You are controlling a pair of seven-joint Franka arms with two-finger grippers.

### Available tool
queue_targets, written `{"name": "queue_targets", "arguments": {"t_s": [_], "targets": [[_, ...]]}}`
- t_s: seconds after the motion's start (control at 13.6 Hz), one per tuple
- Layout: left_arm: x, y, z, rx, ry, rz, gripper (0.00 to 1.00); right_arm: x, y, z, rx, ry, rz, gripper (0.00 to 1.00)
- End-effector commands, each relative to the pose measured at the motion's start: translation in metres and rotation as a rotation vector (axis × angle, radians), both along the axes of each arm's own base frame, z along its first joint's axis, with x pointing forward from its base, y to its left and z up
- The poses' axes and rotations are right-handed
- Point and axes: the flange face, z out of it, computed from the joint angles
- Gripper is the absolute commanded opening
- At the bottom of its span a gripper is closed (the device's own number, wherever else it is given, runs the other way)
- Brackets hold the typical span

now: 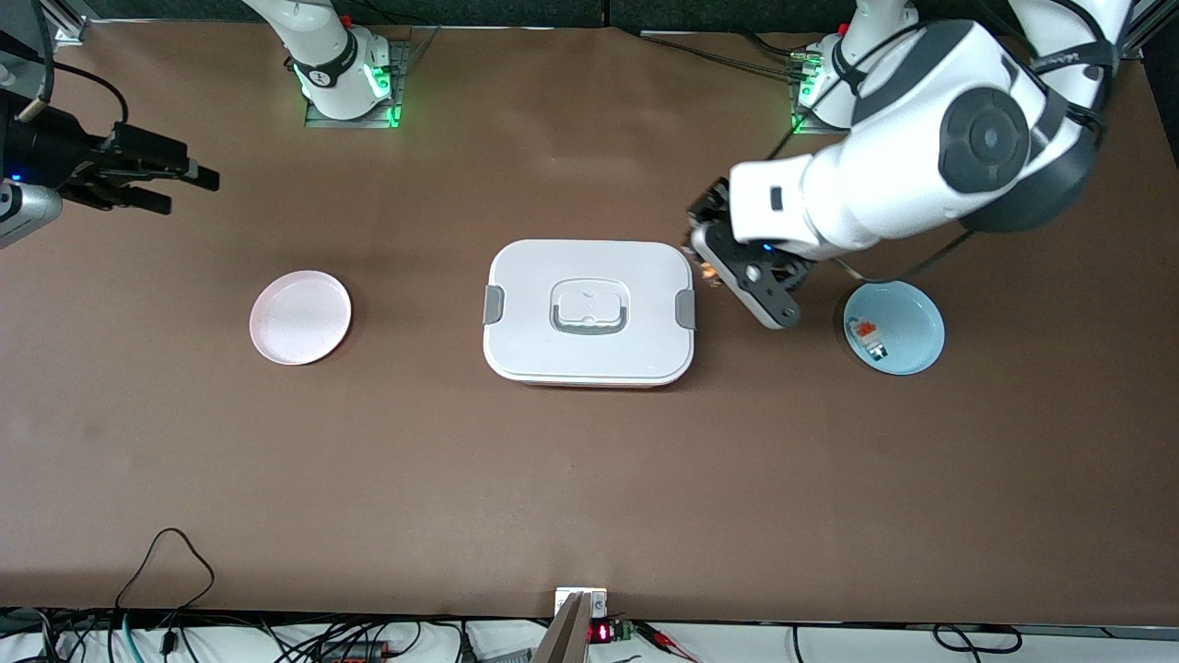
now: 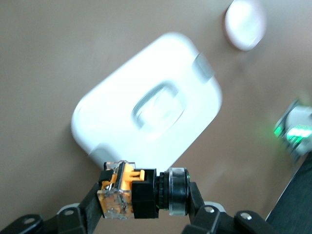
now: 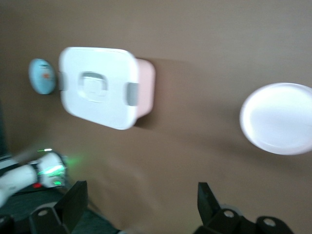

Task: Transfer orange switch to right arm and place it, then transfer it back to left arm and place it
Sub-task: 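Lift the switch and carry it above the white box with the left gripper, then hold the switch above the box while the right gripper reaches toward it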

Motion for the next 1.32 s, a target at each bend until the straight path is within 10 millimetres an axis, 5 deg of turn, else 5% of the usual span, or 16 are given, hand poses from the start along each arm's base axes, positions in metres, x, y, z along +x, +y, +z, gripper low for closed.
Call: {"name": "queue_targets", "arguments": {"t_s": [0.0,0.15,0.73,0.95,1.25], "targets": [[0.003,-0.019,0.014,-0.126,-0.045,0.02,0.14,0.002,0.01,-0.004,0.151,0.052,0.021,1.0],[0.004,-0.031,0.018,-0.171,-0.082,0.036,0.14,0.008,0.024,-0.013,0.281,0.122,0.018,1.0],[-0.014,-0.097,0.039,-0.36,-0.186,0.12,0.14,0.02,0.085,0.001,0.501,0.095,0.024,1.0],[-0.016,-0.1,0.037,-0.36,-0.19,0.115,0.14,0.042,0.095,-0.009,0.717,0.168,-0.047,1.0],[-0.016,-0.101,0.036,-0.358,-0.19,0.113,0.14,0.05,0.11,-0.034,0.715,0.249,-0.068,1.0]]}}
